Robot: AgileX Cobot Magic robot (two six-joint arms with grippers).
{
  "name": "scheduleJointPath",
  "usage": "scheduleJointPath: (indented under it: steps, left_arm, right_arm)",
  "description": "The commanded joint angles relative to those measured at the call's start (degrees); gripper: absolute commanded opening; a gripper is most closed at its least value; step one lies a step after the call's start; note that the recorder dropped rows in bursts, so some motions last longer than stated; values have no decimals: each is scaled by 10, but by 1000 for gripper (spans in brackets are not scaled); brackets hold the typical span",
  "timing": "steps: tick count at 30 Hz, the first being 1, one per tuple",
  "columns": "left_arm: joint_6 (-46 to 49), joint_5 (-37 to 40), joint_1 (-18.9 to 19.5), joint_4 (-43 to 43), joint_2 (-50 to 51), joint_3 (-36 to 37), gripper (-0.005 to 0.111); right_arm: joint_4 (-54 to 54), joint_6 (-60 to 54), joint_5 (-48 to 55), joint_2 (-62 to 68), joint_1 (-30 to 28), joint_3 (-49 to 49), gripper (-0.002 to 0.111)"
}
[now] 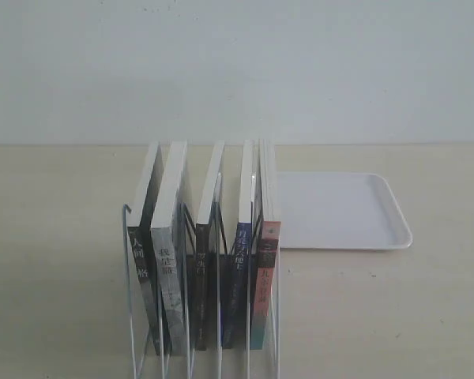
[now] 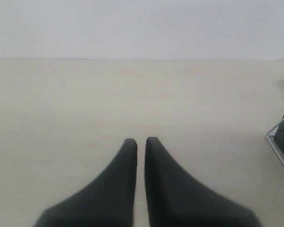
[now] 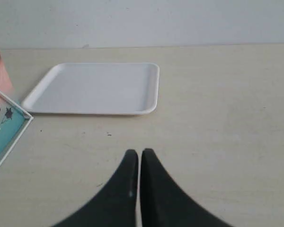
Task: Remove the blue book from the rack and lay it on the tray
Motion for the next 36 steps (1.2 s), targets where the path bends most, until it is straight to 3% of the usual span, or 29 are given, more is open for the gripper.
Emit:
scheduleJointPath:
  steps: [1,22,36]
  left_arm:
    - [1,-2,-5,1,-1,2,6]
    - [1,-2,-5,1,-1,2,6]
    - [1,-2,-5,1,-1,2,6]
  right_arm:
    - [-1,-4,-9,-3,-4,0,1]
    - [-6,-4,-10,-3,-4,0,1]
    - [-8,-4,-198,-3,-4,0,1]
